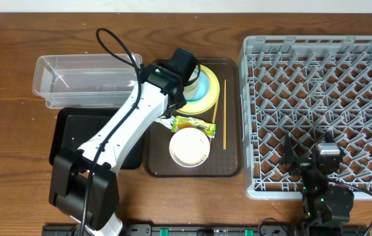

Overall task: Sort waste into correct bins and load items into the dishwasher rack
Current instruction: 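Lower the left gripper onto the white tissue and close on it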

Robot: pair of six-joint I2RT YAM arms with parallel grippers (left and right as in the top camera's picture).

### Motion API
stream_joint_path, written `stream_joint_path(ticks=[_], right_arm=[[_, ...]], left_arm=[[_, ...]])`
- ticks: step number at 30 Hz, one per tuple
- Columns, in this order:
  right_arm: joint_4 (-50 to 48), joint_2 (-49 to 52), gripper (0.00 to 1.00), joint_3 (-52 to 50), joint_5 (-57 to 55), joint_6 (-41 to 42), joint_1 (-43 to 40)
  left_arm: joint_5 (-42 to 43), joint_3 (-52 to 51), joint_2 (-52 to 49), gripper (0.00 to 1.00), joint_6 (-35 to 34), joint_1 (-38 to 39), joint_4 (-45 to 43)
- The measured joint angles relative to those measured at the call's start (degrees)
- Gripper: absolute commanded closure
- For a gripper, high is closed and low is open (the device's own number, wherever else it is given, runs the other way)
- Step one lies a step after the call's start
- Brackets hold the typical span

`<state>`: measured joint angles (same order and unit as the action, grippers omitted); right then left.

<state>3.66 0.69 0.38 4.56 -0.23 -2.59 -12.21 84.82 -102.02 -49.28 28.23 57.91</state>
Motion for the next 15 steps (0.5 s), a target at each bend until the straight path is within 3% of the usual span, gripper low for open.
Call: stream_joint_path(ticks=[8, 15], right_arm=[[0.00, 0.00, 0.01, 0.02, 0.00, 0.00, 0.00], [0.02, 0.00, 0.01, 0.02, 0.00, 0.00, 0.00]], left_arm=[[-0.20, -0.44, 0.02, 0.55, -9.14, 0.00, -0.24], [-0.46, -8.09, 0.00, 0.61, -13.31, 0.00, -7.21]])
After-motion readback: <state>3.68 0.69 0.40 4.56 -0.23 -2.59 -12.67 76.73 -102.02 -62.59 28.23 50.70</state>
